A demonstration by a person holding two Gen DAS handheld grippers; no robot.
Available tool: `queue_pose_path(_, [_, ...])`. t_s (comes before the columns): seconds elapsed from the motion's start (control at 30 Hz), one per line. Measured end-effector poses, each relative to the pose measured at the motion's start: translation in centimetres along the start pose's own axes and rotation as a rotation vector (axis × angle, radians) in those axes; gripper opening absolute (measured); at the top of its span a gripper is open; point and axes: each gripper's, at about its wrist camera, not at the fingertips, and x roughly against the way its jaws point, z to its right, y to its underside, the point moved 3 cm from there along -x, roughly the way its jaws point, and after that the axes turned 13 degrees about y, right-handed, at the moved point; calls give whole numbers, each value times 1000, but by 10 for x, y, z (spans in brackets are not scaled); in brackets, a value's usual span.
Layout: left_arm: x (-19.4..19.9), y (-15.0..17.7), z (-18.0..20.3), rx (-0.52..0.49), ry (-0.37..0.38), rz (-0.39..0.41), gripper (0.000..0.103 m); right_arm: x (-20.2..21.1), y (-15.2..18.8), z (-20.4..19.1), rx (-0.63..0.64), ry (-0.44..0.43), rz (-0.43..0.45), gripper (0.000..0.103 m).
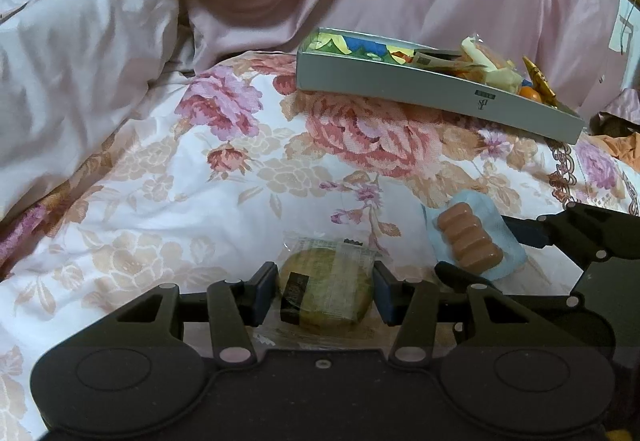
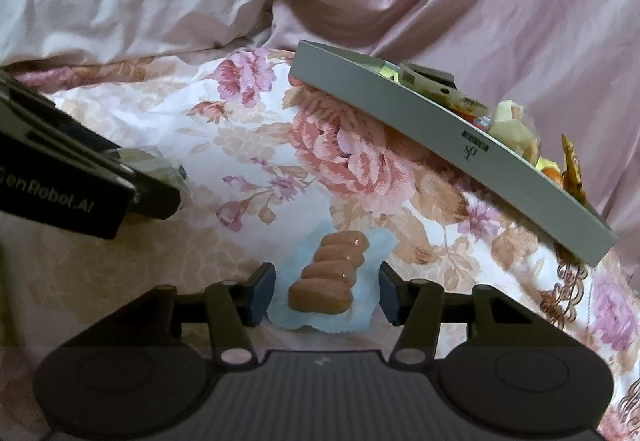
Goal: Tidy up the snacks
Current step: 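Grasp the tissue with pink sausages with the right tool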
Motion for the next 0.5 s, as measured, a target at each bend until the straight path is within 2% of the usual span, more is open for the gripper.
queue_pose_path(0.1, [0, 0, 0, 2, 0, -1, 52, 3, 0, -7, 70, 32, 31, 56])
queue_pose_path(0.33, [2, 0, 1, 6, -2, 5, 52, 8, -1, -7, 137, 120, 75, 55])
queue_pose_path(0.5, [4, -1, 2, 5, -7, 23, 52, 14, -3, -6, 165, 149, 123, 56])
